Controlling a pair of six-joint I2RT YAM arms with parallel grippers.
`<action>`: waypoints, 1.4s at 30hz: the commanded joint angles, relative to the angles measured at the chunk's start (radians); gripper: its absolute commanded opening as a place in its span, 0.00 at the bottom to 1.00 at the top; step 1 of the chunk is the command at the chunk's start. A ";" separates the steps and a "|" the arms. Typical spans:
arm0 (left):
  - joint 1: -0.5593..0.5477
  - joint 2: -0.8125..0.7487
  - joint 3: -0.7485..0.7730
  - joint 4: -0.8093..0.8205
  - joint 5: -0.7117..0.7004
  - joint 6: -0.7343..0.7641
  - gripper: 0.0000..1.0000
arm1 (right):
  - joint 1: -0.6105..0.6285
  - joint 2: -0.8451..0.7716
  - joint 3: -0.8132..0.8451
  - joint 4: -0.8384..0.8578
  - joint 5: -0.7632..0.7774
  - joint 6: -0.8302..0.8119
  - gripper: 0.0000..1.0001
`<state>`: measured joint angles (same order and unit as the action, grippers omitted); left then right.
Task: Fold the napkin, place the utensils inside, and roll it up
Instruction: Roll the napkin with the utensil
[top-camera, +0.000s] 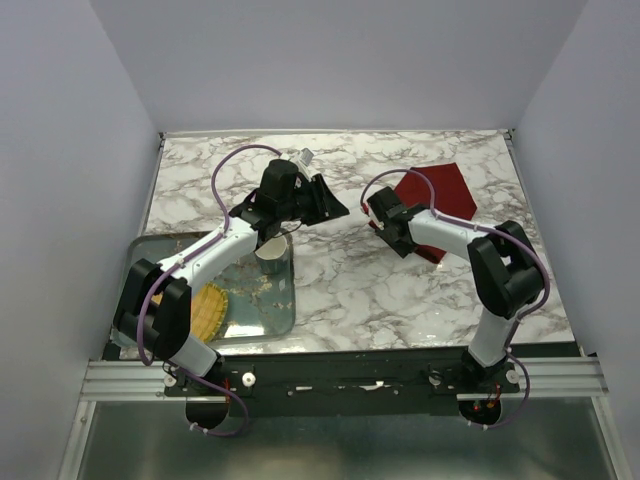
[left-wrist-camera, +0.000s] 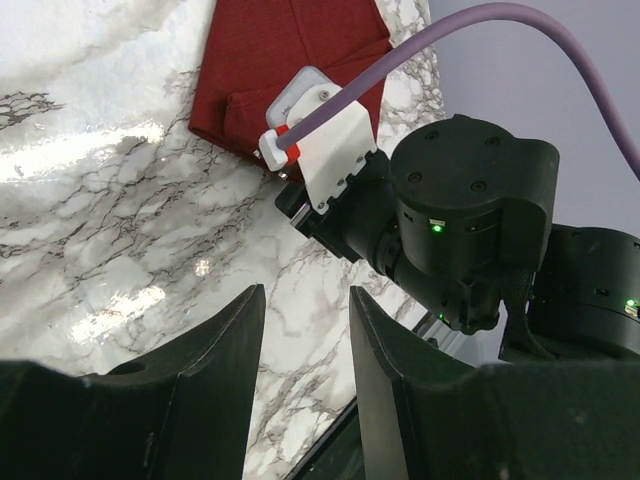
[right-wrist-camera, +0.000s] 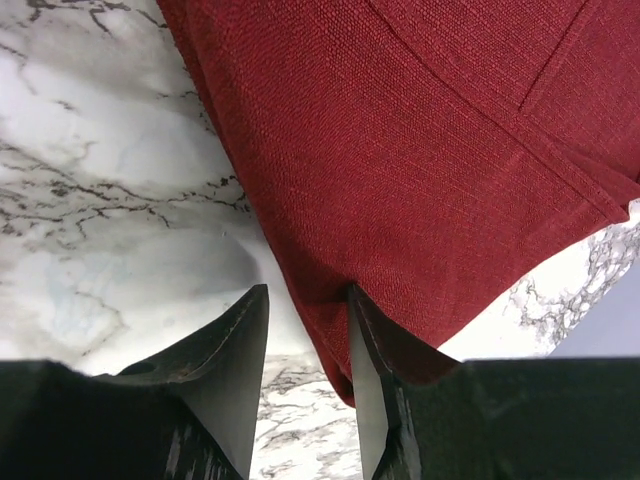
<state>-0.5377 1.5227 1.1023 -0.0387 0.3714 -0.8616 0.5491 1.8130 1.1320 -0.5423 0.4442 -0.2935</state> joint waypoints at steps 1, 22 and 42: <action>0.002 -0.016 -0.012 0.026 0.018 0.001 0.48 | 0.005 0.035 0.006 0.048 0.059 -0.021 0.46; 0.002 -0.016 -0.027 0.028 0.009 0.001 0.48 | 0.003 0.108 0.077 -0.018 0.031 0.022 0.24; 0.016 0.073 -0.001 -0.015 0.038 0.015 0.55 | 0.005 0.103 0.232 -0.195 -0.199 0.275 0.01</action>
<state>-0.5354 1.5848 1.0863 -0.0429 0.3786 -0.8612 0.5488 1.9377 1.3029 -0.6621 0.4026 -0.1482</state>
